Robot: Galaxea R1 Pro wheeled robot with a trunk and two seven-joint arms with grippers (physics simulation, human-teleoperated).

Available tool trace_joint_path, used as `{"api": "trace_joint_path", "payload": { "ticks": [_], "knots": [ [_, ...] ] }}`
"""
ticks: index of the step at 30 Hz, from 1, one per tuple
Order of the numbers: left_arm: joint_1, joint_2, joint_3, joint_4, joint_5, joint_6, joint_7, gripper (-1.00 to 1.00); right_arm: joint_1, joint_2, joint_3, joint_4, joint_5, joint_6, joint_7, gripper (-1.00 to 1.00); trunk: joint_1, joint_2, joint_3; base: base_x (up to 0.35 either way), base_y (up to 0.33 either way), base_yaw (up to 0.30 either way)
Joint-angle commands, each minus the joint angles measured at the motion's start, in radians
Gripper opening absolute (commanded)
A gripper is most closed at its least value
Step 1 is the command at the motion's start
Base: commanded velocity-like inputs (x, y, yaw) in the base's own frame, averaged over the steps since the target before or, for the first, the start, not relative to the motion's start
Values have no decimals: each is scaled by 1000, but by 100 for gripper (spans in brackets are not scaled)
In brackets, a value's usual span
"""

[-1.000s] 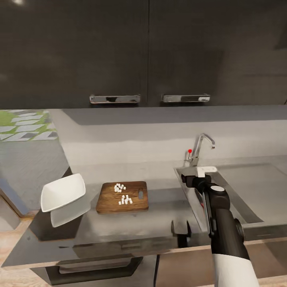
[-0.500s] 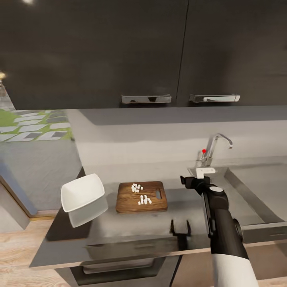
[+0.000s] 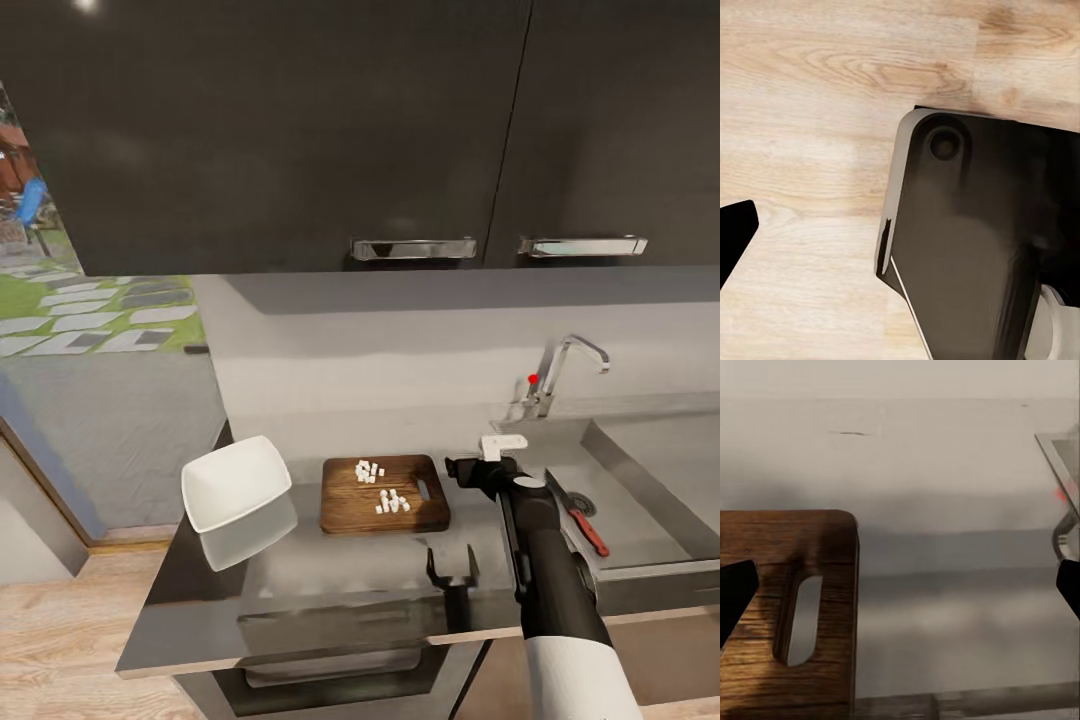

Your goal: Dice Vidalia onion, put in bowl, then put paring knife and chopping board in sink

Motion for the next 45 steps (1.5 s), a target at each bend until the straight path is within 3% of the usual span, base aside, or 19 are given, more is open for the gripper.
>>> {"api": "trace_joint_path", "payload": {
  "ticks": [1, 24, 45],
  "knots": [
    [0, 1, -1, -1, 10, 0, -5, 100, -1, 1, -2, 9, 11, 2, 9, 100, 1, -2, -2, 0, 5, 0],
    [0, 1, -1, -2, 10, 0, -5, 100, -1, 1, -5, 27, 12, 4, 12, 100, 1, -2, -3, 80, 0, 0],
    [0, 1, -1, -1, 10, 0, -5, 100, -1, 1, -5, 27, 13, 2, 11, 100, 1, -2, -31, 1, 0, 0]
  ]
}}
